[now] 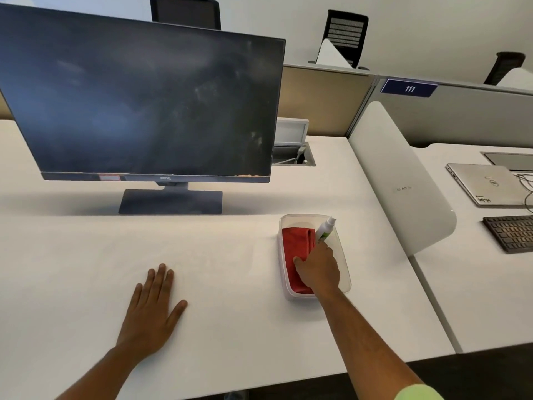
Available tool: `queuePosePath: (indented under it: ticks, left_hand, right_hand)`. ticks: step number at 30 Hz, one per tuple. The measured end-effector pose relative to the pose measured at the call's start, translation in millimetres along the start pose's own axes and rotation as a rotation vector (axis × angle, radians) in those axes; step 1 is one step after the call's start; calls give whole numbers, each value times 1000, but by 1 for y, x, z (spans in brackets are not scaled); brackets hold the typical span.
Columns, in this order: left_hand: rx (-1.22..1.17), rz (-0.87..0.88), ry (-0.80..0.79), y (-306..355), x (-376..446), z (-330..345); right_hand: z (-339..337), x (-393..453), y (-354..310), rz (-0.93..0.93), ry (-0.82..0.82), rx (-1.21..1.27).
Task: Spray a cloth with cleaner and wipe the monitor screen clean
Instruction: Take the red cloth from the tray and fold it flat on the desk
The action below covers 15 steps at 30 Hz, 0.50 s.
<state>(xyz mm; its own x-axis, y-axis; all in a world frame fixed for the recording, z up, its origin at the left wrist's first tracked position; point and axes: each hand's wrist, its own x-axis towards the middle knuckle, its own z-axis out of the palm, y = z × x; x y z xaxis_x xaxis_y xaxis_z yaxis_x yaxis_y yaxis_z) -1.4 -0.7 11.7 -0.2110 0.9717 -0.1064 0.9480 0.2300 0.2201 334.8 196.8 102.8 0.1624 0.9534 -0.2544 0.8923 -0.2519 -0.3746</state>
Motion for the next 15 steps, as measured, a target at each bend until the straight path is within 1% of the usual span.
queuePosePath:
  ticks: [6,8,12,15]
  left_hand:
    - [-18,4,-17,-1,0,-1]
    - [-23,-1,-34,-1,0,-2]
    - [-40,20,-78,-4,1,-2]
    - [-65,24,-103,-6,2,0]
  right_hand:
    - [-6,-10,-5,-31,70,45]
    - [-8,-15,-7,-37,112,119]
    - [-18,-30,-17,-94,237,284]
    - [-28,-43,-29,-183,355,324]
